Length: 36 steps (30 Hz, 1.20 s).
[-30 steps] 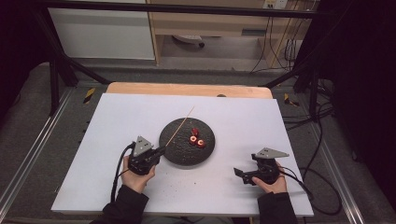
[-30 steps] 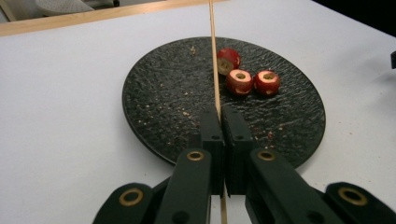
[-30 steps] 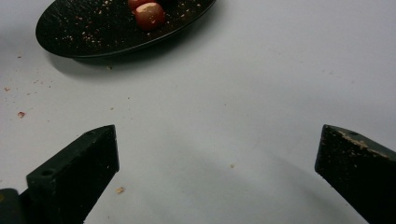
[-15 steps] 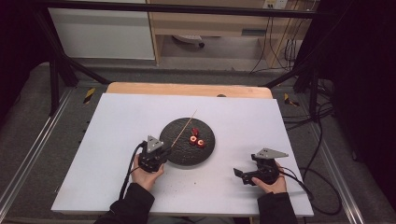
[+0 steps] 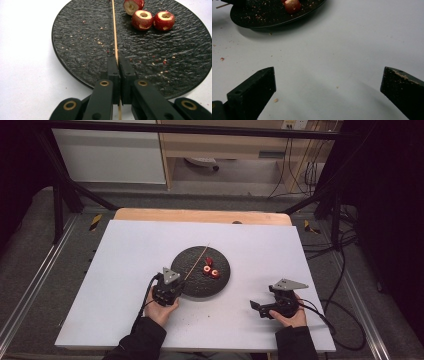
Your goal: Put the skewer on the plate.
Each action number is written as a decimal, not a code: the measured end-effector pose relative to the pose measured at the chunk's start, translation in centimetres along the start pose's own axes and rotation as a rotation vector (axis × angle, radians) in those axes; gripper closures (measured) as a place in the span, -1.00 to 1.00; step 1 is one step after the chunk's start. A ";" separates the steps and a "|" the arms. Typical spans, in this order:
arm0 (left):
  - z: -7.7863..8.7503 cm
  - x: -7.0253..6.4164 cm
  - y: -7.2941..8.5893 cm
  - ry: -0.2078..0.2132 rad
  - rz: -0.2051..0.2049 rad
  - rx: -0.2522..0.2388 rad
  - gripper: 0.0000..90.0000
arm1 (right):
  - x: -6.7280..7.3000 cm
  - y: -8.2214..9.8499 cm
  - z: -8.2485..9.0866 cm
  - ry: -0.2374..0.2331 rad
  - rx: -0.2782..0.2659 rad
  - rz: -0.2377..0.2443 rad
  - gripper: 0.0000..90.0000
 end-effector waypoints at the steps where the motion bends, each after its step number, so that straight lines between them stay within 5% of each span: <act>1: 0.0 0.0 0.0 -0.002 -0.004 0.001 0.96 | 0.0 0.0 0.0 0.001 0.000 0.000 -0.97; 9: 0.2 0.0 0.0 0.010 -0.021 -0.003 0.82 | 0.0 0.0 0.0 0.002 -0.004 0.000 -0.97; 27: 4.7 2.1 0.6 0.149 -0.129 -0.052 -0.27 | -0.1 -0.2 0.2 0.005 -0.011 -0.003 -0.98; 36: 6.3 4.0 3.2 0.148 -0.135 -0.027 -0.73 | -0.1 -0.2 0.3 0.002 -0.013 -0.001 -0.98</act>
Point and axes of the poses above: each handheld gripper's, and its own axes: z roughly backward along the jaws, y roughly out of its underside, x roughly to its left, the point moved 8 cm from there along -z, roughly forward along the jaws, and after that the axes turned 12 degrees about -z, right-handed, at the moved point
